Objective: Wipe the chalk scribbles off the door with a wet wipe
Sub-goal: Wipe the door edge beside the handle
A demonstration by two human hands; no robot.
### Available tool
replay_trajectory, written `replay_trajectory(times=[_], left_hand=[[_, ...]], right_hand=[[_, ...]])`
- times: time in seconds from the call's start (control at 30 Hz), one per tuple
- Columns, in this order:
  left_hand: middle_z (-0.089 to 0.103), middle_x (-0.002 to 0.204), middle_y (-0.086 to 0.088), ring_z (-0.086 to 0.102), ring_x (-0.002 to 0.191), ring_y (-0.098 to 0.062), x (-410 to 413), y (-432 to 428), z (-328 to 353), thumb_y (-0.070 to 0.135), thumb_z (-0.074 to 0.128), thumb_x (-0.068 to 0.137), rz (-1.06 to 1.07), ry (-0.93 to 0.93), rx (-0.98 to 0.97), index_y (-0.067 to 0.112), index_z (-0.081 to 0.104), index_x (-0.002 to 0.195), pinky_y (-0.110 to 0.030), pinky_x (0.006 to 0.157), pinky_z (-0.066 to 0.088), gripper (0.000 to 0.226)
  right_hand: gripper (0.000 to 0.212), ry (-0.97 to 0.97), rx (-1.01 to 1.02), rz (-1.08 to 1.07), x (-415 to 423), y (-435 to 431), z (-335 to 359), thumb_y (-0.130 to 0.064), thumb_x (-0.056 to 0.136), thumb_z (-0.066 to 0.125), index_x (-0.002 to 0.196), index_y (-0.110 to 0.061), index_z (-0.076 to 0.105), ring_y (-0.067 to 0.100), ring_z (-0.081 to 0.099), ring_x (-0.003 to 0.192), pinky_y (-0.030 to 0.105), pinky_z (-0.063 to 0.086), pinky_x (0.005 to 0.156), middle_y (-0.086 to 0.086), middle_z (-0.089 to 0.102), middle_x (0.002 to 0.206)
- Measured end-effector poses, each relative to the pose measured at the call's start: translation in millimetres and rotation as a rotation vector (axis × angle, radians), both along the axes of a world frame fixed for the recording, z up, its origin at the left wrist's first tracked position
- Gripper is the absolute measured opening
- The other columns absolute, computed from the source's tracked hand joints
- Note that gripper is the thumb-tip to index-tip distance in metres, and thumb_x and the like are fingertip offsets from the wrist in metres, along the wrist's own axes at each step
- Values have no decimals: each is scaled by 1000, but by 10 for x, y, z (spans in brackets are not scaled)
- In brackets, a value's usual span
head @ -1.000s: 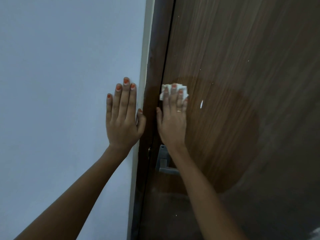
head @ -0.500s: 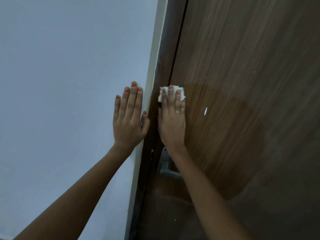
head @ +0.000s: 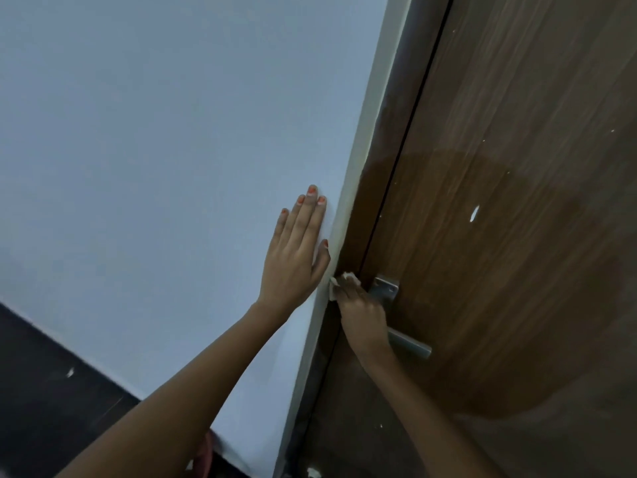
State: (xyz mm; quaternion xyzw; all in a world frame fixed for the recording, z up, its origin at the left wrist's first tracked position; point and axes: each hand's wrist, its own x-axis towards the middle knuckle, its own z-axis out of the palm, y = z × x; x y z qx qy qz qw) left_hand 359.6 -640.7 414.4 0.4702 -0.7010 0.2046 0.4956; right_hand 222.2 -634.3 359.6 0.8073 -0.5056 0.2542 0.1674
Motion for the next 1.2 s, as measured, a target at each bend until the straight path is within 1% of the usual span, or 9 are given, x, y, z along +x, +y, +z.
replay_trajectory(times=[0.1,0.23,0.33,0.5,0.67,0.8,0.93,1.03,1.2], left_hand=[[32,147,-17,26,137,-27,131,203,-267,20,36,94,47,39,137,0,34,140,-44,111,25,50],[48,137,-16,45,127,-31,378,556,-684,1,58,87,149,50,278,0,51,129,-44,106,35,43],[59,124,-16,56,117,-32,577,842,-962,-9,66,77,236,81,394,-2,59,120,-43,97,44,44],[66,107,-14,64,99,-30,1051,1243,-1343,-12,67,72,350,103,548,-2,65,107,-38,81,53,36],[69,101,-12,66,92,-28,1571,1438,-1641,-10,65,74,452,123,687,0,67,100,-37,72,54,28],[64,116,-8,59,108,-24,2053,1531,-1908,2,52,88,510,120,820,5,61,116,-33,87,45,30],[56,127,-1,51,117,-16,2529,1644,-2145,13,42,95,552,152,918,13,54,126,-26,94,37,33],[57,124,0,52,114,-14,2831,1705,-2289,15,40,97,559,168,994,15,54,123,-25,93,37,30],[55,128,1,51,116,-13,3143,1700,-2458,18,38,100,533,154,1072,16,51,126,-24,95,38,30]], right_hand=[[21,-111,188,39,39,151,-178,-1,78,68,99,-3,70,21,69,85,28,58,71,13,71,102],[24,-252,237,64,198,379,-404,0,80,67,103,-1,68,27,65,94,33,55,76,14,65,108],[17,-501,365,38,388,533,-566,1,84,59,99,-2,67,24,60,96,30,51,73,9,57,114],[12,-737,536,117,919,769,-912,1,81,64,92,-1,66,20,60,77,19,41,63,6,61,94],[6,-872,872,133,1560,842,-1247,-14,84,66,89,-17,64,15,62,77,21,47,62,-7,63,81],[5,-798,937,89,2042,805,-1453,-19,84,65,89,-17,66,16,62,78,30,52,64,-4,66,83],[12,-717,989,49,2481,742,-1676,-9,84,64,94,-4,66,19,60,71,25,46,58,11,67,91],[13,-663,1012,17,2768,709,-1840,-6,84,63,96,-2,65,24,62,81,34,53,68,13,62,104],[17,-535,1086,-58,3110,655,-2083,-9,86,59,101,-11,65,24,60,95,35,49,77,8,61,111]])
